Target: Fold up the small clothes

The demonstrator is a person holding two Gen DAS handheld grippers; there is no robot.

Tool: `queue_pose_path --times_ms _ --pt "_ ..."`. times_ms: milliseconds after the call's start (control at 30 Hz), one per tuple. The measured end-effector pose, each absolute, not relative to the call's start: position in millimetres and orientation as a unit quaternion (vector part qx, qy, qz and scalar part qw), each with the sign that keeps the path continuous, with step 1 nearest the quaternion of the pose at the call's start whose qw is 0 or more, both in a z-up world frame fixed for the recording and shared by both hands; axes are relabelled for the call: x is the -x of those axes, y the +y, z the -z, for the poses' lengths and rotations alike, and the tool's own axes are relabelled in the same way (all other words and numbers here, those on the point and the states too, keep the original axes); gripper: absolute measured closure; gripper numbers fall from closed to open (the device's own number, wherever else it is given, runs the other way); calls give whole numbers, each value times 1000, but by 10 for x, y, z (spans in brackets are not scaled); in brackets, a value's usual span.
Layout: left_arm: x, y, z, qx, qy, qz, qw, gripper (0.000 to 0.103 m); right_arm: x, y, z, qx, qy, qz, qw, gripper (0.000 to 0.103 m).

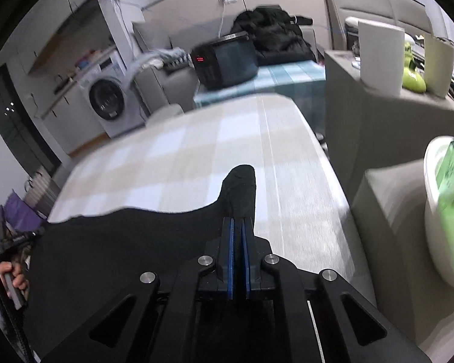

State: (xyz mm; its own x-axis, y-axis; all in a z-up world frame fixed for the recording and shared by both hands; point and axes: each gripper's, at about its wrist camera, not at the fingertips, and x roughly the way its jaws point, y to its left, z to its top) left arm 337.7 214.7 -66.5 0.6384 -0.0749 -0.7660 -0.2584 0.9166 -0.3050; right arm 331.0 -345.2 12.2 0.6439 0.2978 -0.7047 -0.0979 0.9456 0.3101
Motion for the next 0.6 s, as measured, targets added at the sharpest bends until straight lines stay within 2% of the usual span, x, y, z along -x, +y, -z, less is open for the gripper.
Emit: queue_pose_path --times_ms 133,233,300,333,400,467,500,567,600 --pt "-3423 2133 752 188 442 -67 875 98 -3469 -3446 47 -115 440 -82 887 98" --pt "-3436 2100 786 171 456 -83 870 90 -3560 -3425 247 -108 478 -57 870 95" --pt "-3405 2081 729 152 454 -103 872 78 -3523 -3421 240 -114 478 -63 869 91" --pt "-3380 2079 696 147 451 -110 873 68 -3483 -3419 202 -115 473 -66 871 85" --pt "-3295 2090 599 150 439 -113 879 59 -3369 -3409 82 -117 456 -71 879 75" --pt "-3203 2079 512 146 432 -114 883 44 -3226 -3378 -27 -115 445 -81 885 68" --pt "-3126 2058 448 139 426 -119 886 39 -3147 -3357 -83 -114 441 -90 886 59" --pt "-2962 2007 343 130 412 -121 894 19 -2995 -3307 -176 -110 432 -103 889 55" --pt "-2891 1976 293 130 408 -118 896 17 -2914 -3269 -219 -105 429 -108 891 53"
